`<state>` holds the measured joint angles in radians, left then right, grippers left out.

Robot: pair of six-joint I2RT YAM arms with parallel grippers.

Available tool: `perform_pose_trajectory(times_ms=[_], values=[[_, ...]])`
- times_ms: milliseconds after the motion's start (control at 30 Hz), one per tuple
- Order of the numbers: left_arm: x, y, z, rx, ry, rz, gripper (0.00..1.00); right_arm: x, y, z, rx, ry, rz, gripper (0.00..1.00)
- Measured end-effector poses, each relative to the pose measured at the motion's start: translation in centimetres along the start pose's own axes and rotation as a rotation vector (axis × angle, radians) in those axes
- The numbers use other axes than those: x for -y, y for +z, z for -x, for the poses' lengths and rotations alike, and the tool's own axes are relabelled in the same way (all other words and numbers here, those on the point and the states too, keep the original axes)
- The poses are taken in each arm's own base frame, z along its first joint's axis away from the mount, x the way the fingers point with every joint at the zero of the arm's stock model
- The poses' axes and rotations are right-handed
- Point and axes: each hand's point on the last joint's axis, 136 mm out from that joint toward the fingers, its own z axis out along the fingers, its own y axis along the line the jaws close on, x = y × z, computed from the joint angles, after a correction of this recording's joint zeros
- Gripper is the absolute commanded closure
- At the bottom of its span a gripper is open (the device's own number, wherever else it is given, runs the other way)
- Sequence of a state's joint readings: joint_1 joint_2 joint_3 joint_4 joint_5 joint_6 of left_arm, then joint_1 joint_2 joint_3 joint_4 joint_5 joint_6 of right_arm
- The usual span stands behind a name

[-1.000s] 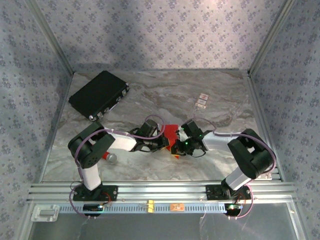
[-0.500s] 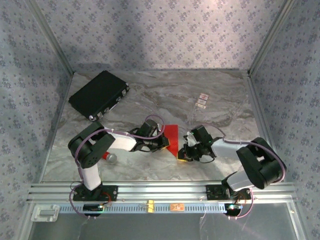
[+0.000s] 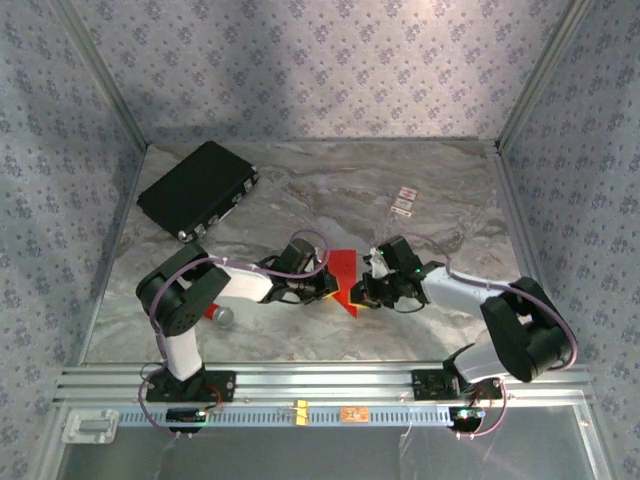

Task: Fold a paper plane with a square sheet of paper (pick it up from the middle)
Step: Third fold the triangle at the center of the table.

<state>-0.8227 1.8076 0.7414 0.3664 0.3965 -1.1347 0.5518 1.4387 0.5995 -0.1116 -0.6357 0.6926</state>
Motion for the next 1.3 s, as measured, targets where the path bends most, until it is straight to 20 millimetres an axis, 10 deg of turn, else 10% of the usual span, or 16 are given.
perform_pose_trajectory(times_ms=[1300], values=[[1.0, 0.2, -1.6, -0.004, 0.066, 0.061, 0.92, 2.3, 2.6, -0.1, -0.029, 0.021, -0.04, 1.0]])
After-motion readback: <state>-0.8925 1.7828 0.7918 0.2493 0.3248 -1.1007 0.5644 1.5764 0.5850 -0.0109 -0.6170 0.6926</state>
